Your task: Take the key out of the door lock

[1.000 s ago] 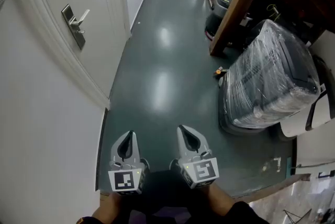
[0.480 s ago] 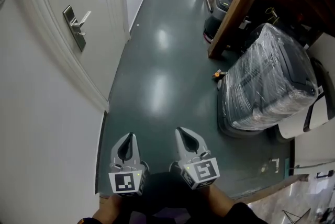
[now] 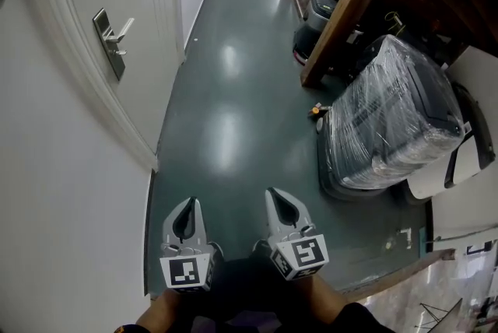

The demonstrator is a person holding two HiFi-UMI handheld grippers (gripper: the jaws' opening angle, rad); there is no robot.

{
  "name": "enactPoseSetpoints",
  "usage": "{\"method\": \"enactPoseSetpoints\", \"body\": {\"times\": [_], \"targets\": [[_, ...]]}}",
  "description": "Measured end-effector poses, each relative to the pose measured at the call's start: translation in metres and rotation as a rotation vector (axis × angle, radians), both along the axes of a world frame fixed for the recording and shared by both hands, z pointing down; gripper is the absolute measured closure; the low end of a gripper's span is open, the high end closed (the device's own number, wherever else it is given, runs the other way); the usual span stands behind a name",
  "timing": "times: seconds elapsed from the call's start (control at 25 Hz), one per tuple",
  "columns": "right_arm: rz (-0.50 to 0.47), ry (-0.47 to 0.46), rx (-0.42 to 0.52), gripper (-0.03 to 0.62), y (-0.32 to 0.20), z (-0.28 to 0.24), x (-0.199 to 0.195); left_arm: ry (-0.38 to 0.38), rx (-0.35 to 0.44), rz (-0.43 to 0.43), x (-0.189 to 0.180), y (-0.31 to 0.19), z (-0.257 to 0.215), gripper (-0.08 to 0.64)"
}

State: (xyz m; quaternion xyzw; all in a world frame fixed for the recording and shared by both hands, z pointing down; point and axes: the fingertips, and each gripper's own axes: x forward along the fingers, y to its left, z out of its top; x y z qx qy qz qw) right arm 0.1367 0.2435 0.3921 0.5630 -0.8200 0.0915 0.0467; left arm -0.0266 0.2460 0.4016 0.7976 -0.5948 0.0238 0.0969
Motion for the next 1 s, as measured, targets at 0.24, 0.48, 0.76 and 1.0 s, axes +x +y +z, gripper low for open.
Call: {"method": "enactPoseSetpoints", "body": {"times": [0.24, 0.48, 0.76, 1.0], "targets": [[0.024, 0.006, -0.018, 0.600, -0.009, 0.002, -0.006, 0.002, -0.005, -0.005, -0.012, -0.010, 0.001, 0.543], [-0.034, -0.017, -0.012, 0.600, -0.045, 0.015, -0.013, -0.019, -0.004, -0.047, -0.016, -0.038, 0.006, 0.543], [-0.129, -0.057, -0.021, 0.600, -0.122, 0.021, -0.010, -0.061, -0.009, -0.157, -0.011, -0.096, 0.004, 0.543], [-0.231, -0.073, 0.008, 0.600, -0.197, 0.009, 0.003, -0.083, 0.027, -0.204, 0.019, -0.160, -0.009, 0.542]]}}
